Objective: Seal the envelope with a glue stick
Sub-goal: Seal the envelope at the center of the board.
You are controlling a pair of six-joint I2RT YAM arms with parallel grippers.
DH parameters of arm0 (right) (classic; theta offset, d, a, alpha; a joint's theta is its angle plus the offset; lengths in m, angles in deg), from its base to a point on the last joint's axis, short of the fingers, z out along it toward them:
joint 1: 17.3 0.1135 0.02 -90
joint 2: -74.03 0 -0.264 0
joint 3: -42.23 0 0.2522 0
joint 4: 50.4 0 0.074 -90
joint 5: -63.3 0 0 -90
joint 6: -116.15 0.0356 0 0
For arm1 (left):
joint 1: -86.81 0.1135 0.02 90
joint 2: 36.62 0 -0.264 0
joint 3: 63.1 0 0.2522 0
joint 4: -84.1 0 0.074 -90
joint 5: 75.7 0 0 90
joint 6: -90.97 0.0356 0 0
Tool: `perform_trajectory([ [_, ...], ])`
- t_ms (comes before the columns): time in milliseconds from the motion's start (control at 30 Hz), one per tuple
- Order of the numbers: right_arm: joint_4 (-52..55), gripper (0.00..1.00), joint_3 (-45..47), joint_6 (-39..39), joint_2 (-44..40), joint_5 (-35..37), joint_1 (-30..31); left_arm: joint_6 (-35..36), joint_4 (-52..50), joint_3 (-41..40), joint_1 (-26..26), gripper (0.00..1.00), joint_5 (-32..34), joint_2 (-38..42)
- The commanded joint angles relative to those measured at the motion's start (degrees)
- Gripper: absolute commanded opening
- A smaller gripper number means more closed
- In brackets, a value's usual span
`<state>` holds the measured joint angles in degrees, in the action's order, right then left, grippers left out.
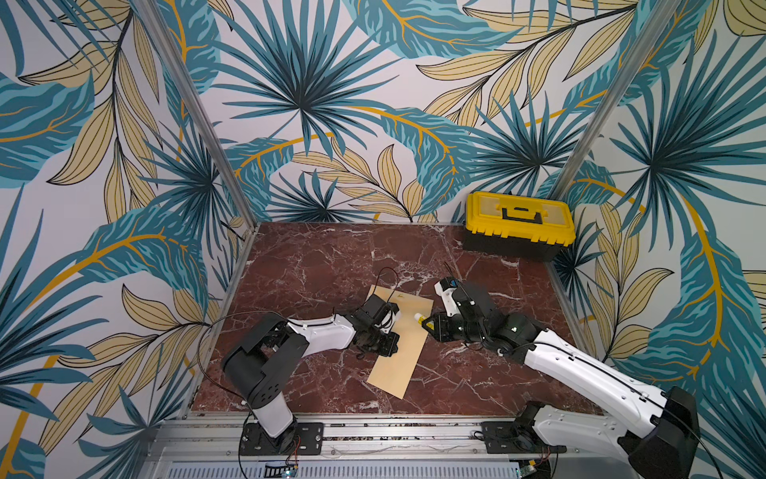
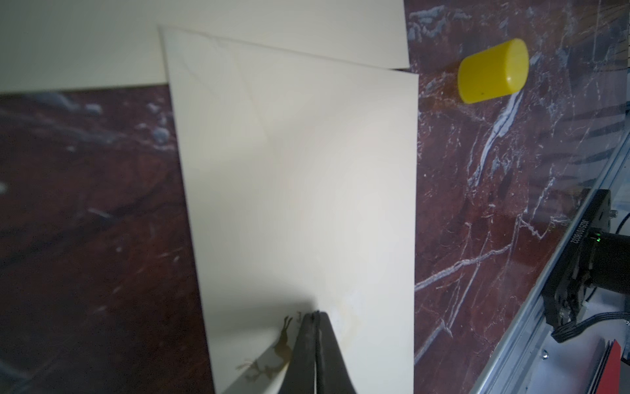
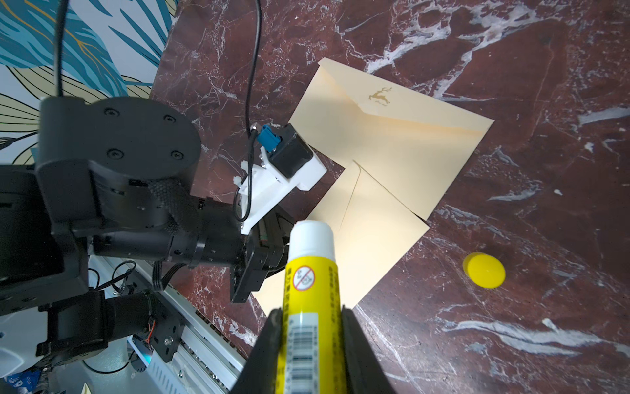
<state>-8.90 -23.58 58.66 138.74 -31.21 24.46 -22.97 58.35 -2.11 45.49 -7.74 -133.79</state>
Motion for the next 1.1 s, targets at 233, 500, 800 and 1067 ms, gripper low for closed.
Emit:
perform_trajectory([
  [233,1.34,0.0,1.25,-0.18,-0.99,1.02,-0.28,0.18,-2.34,-4.21,-0.22,0.03,4.0,-3.12],
  [500,1.08,0.0,1.52,-0.21,-0.49,0.83,-0.29,2.24,-8.94,-2.78,-0.25,0.03,9.65,-3.97],
  [800,1.08,0.0,1.51,-0.44,-0.4,0.8,-0.4,3.44,-13.85,0.13,-1.94,0.01,16.14,-4.68],
  [1067,0.86,0.0,1.52,-0.54,-0.59,0.64,-0.41,4.04,-20.17,4.69,-7.3,0.0,24.47,-6.96],
])
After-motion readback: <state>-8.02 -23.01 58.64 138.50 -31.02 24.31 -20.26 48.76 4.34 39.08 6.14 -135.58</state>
